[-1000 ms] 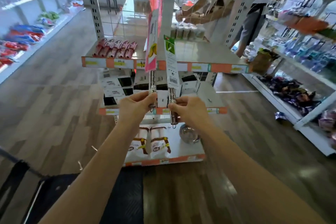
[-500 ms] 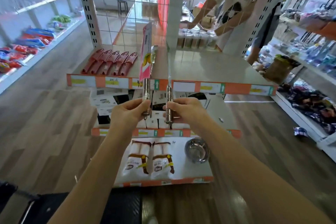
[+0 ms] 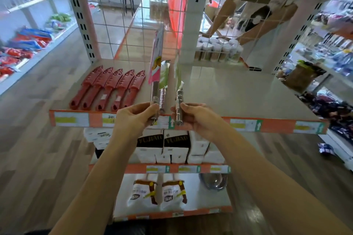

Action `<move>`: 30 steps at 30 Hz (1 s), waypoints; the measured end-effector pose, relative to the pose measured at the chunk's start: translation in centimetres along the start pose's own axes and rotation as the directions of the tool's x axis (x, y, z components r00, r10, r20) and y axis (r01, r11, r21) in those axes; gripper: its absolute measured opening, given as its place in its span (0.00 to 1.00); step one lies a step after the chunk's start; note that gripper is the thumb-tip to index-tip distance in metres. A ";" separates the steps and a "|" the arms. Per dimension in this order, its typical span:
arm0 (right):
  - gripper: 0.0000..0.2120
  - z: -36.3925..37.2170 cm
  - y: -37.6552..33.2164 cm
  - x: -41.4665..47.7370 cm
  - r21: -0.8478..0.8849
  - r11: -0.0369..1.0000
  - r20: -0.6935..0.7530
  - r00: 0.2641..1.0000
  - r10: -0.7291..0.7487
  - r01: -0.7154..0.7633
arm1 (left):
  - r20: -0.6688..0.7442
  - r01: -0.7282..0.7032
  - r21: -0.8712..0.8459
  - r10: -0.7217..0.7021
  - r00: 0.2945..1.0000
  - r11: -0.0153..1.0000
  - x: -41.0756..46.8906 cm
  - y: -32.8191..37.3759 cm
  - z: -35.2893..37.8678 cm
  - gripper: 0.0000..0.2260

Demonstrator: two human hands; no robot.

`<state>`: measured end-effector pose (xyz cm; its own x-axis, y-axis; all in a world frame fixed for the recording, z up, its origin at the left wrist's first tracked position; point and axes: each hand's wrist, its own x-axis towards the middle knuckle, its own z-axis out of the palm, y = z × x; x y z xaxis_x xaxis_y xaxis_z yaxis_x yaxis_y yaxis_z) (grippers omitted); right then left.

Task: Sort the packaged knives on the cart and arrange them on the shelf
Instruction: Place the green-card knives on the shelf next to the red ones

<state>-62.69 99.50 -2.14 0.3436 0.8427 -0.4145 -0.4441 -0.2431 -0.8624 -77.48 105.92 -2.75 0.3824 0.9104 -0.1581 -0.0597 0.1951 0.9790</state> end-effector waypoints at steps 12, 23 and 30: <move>0.12 0.3 -1.5 3.5 0.169 0.973 0.108 0.984 0.142 -0.159 | -0.009 0.033 -0.050 -0.033 0.999 0.998 3.3 0.1 -0.1 0.03; 0.12 0.4 -2.0 5.1 0.212 0.952 0.062 0.975 0.211 -0.220 | -0.017 0.069 -0.076 -0.070 0.997 0.995 4.5 -0.4 -0.5 0.02; 0.04 0.4 -2.4 6.1 -0.097 0.983 -0.141 0.979 0.144 -0.158 | -0.008 0.062 -0.089 -0.063 0.998 0.994 4.4 -0.4 -0.2 0.02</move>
<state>-59.85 105.41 -2.48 0.3891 0.7228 -0.5712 -0.4109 -0.4188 -0.8098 -75.99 109.97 -3.86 0.3779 0.8993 -0.2202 -0.1174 0.2824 0.9521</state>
